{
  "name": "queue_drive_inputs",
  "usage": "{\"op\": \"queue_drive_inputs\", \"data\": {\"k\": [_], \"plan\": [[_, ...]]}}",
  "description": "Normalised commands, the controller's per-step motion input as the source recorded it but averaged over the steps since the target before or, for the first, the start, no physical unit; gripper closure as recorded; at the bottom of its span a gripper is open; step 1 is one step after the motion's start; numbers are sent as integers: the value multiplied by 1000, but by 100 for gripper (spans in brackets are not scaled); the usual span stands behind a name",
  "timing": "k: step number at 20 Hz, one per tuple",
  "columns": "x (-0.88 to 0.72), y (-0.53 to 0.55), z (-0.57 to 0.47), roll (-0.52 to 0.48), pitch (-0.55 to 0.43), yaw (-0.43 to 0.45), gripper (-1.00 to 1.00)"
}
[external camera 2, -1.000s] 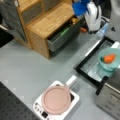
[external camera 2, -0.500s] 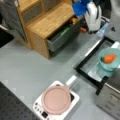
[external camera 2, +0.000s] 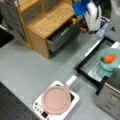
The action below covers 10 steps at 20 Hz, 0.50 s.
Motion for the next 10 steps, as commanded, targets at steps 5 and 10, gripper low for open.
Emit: {"op": "queue_drive_inputs", "data": {"k": [5,10], "plan": [[602,-339,195,-241,370,1000,-100],[641,-322,227,-96,332,1000,-100]]}}
